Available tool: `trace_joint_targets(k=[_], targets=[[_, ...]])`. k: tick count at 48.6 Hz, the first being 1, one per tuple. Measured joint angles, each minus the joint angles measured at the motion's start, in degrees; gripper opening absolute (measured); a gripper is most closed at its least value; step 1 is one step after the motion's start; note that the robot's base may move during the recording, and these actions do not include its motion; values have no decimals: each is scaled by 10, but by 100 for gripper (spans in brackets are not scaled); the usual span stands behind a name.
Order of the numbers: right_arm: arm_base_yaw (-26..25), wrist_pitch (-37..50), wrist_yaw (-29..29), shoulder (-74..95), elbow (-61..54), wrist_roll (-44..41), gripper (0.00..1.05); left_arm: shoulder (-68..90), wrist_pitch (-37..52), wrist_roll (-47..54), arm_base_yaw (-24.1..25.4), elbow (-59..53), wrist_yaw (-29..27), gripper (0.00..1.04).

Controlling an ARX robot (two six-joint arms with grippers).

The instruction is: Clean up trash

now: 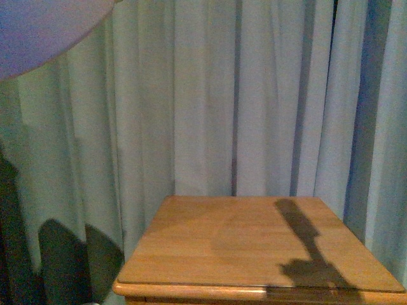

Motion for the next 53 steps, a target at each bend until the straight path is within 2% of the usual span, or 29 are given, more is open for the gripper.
trace_joint_targets(k=[8, 35, 53], targets=[[14, -5, 28, -56, -42, -2, 20, 0, 0, 0, 0, 0, 0, 28], [25, 0, 35, -67, -49, -12, 20, 0, 0, 0, 0, 0, 0, 28], [48, 17, 62, -79, -67, -28, 20, 0, 0, 0, 0, 0, 0, 28]])
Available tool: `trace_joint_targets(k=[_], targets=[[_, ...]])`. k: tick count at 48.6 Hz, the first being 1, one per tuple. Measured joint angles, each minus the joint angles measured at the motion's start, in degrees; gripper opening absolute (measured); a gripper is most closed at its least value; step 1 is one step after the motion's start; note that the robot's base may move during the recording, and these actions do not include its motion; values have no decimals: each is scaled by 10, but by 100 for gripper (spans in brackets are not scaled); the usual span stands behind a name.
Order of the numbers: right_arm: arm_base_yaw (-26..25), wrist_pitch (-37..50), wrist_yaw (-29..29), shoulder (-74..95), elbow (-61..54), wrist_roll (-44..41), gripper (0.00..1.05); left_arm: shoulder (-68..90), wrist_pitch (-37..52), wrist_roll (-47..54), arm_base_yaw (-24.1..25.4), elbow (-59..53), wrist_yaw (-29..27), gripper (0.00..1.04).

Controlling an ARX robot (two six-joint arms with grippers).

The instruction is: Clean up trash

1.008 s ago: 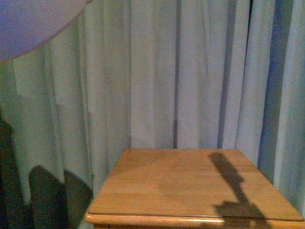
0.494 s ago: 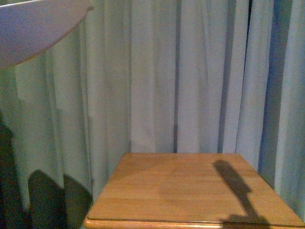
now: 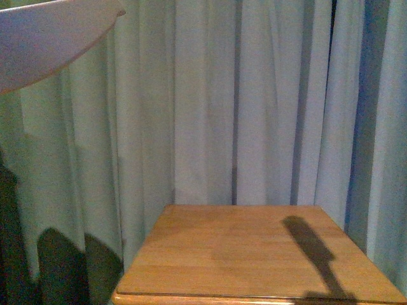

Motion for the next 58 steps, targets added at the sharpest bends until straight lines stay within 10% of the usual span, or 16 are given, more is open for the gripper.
trace_joint_targets(k=[58], targets=[[14, -4, 23, -11, -11, -14, 20, -2, 0, -2, 1, -1, 0, 28]])
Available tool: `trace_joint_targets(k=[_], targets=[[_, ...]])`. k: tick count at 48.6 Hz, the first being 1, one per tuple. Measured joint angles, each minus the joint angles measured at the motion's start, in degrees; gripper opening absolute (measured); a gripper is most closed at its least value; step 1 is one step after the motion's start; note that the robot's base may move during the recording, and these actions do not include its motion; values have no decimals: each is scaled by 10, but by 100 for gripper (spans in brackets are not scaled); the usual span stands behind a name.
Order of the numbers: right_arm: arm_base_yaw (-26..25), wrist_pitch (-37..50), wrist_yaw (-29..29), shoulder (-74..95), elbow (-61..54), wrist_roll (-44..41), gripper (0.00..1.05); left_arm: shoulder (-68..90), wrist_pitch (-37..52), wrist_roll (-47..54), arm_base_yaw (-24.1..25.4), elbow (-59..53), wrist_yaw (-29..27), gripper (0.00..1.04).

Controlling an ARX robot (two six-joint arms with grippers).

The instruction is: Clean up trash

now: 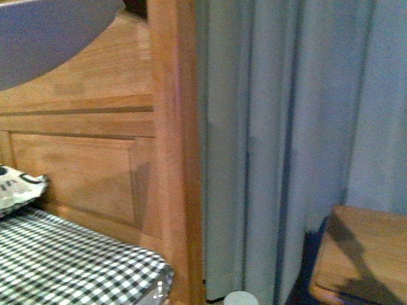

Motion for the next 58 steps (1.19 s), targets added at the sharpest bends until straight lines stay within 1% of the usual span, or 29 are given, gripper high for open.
trace_joint_targets(k=[31, 40, 58], targets=[[0, 0, 0, -2, 0, 0, 20, 0, 0, 0, 0, 0, -1, 28], [2, 0, -9, 0, 0, -1, 20, -1, 0, -1, 2, 0, -7, 28], [1, 0, 0, -1, 0, -1, 20, -1, 0, -1, 0, 0, 0, 28]])
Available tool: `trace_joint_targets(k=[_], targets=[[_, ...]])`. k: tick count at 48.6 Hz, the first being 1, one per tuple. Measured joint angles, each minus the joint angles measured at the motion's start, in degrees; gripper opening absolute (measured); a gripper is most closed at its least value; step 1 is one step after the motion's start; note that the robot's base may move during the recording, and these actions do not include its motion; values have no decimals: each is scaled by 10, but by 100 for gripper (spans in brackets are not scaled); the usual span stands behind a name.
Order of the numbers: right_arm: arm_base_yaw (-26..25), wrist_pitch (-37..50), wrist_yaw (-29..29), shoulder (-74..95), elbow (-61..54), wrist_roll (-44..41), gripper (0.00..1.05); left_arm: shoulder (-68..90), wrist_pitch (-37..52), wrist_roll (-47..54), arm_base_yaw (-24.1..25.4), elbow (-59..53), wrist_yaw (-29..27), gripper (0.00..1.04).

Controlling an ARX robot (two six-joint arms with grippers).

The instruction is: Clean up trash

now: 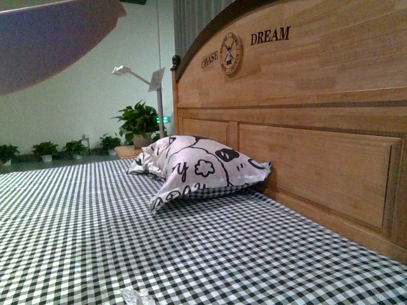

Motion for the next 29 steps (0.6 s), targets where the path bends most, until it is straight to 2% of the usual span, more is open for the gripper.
trace_joint_targets(k=[17, 21, 29], targets=[[0, 0, -1, 0, 0, 0, 20, 0, 0, -2, 0, 0, 1, 28], [0, 0, -1, 0, 0, 0, 20, 1, -31, -45, 4, 4, 37, 28], [0, 0, -1, 0, 0, 0, 20, 6, -29, -75, 6, 3, 58, 28]])
